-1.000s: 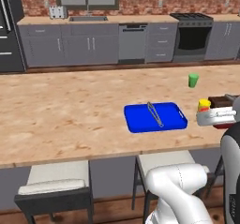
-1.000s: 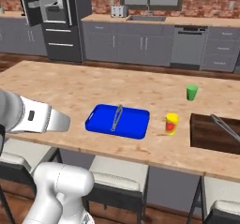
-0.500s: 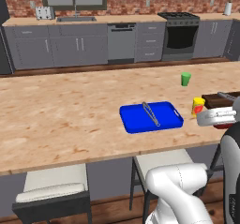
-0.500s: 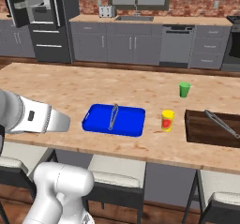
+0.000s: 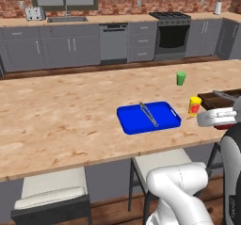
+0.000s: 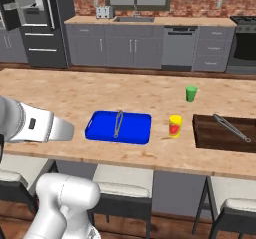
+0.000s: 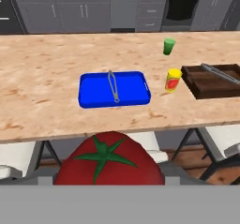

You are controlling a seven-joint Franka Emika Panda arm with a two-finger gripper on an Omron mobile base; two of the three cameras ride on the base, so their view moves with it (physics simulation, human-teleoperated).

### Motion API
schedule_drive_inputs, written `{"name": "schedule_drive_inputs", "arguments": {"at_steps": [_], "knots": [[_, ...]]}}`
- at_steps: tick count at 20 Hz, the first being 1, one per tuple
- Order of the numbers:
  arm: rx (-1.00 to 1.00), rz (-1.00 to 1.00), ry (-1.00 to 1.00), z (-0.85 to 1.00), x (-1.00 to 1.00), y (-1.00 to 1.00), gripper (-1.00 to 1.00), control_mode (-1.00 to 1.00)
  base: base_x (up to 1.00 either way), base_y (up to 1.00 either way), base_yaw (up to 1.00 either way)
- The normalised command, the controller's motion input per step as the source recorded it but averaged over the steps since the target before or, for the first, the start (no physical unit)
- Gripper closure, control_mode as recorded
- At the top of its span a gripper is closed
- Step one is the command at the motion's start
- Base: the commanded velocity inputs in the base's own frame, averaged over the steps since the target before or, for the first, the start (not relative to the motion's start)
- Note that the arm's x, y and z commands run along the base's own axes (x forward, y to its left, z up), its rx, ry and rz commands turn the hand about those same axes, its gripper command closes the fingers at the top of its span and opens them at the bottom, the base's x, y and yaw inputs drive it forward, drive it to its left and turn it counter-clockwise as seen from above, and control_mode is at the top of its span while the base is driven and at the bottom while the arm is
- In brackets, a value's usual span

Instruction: Gather the tomato and garlic from the fridge and place them on a tray on the dining counter. Then gather the fish and chicken drumstick from the fridge and place them on the other tray.

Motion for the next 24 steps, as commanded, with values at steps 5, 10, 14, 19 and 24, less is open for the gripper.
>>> {"name": "schedule_drive_inputs", "arguments": {"at_steps": [5,10,14,19,24], "knots": [[0.00,0.06,0.06,0.00,0.89,0.24,1.00,-1.00,0.00,0.00,0.00],[0.00,0.09,0.12,-0.04,0.98,0.19,1.00,-1.00,0.00,0.00,0.00],[0.00,0.05,0.08,-0.29,0.77,0.27,1.00,-1.00,0.00,0.00,0.00],[0.00,0.07,0.03,-0.39,0.61,0.18,1.00,-1.00,0.00,0.00,0.00],[0.00,0.11,0.01,-0.37,0.47,0.01,1.00,-1.00,0.00,0.00,0.00]]}}
